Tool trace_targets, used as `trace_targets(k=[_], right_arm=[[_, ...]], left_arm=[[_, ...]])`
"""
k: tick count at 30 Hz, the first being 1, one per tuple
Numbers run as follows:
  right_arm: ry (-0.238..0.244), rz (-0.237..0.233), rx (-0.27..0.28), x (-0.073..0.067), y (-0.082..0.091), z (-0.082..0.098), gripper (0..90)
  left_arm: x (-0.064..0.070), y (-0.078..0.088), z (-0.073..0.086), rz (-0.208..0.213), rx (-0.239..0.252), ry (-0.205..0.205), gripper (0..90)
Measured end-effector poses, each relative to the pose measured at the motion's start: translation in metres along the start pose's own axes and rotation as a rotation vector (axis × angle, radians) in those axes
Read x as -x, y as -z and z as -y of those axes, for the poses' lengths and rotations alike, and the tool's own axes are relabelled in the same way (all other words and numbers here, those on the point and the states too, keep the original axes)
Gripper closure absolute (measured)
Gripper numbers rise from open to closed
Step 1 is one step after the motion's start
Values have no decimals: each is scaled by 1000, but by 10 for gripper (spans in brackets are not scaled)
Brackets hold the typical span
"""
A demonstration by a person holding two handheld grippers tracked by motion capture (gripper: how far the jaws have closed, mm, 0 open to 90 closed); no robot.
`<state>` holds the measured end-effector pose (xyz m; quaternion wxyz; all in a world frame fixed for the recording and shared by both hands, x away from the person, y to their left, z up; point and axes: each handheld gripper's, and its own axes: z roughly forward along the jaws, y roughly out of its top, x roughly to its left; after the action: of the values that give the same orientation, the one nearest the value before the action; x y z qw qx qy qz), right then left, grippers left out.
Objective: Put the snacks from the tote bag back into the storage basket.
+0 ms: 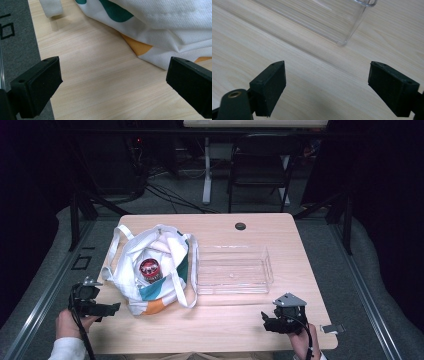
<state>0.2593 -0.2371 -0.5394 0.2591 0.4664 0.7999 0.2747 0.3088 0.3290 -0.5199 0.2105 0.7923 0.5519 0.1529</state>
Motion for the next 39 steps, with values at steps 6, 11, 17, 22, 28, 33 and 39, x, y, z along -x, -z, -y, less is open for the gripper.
trace_targets(k=[6,11,17,22,28,33,39], right_arm=[[-2,4,8,-1,1,0,142],[-3,5,8,-1,0,0,140],[-6,2,19,0,0,0,138],[-3,1,16,0,1,0,139],[-7,-1,19,0,1,0,139],[-7,-8,15,0,0,0,139],[1,-11,5,0,0,0,139]], left_arm=[[1,1,1,-2,4,4,5],[0,2,1,-5,-2,4,5],[4,3,-3,-13,-25,3,5],[6,6,-4,-3,-23,4,5],[6,10,-7,-2,-17,21,5],[9,15,-10,5,-13,15,5],[13,17,-14,2,-19,5,5]])
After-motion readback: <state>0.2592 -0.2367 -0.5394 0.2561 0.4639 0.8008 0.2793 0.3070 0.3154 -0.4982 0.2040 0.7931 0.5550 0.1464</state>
